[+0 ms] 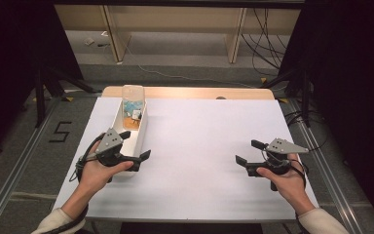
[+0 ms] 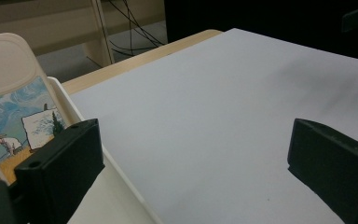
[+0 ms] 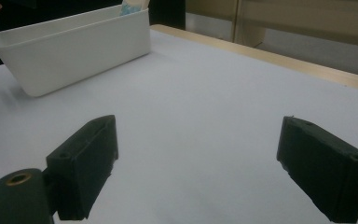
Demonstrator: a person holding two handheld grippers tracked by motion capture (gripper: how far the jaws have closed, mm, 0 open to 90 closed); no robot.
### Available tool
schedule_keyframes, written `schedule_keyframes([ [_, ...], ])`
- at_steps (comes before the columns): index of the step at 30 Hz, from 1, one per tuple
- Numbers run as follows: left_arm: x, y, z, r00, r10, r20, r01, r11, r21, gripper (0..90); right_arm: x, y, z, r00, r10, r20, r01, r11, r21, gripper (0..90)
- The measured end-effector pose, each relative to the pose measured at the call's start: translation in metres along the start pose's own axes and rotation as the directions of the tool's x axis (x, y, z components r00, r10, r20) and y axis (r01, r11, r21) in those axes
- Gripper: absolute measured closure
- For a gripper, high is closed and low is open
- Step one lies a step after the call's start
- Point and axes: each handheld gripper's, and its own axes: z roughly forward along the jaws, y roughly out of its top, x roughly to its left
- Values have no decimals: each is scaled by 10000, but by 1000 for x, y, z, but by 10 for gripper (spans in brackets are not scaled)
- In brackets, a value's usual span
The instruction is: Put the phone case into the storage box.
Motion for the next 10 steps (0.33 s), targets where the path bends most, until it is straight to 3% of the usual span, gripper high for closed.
schedule_keyframes([
  [10, 0, 0, 1, 10000, -54, 18, 54, 10000, 34, 19, 1, 0, 1, 10000, 1, -98, -2, 10000, -15, 132],
])
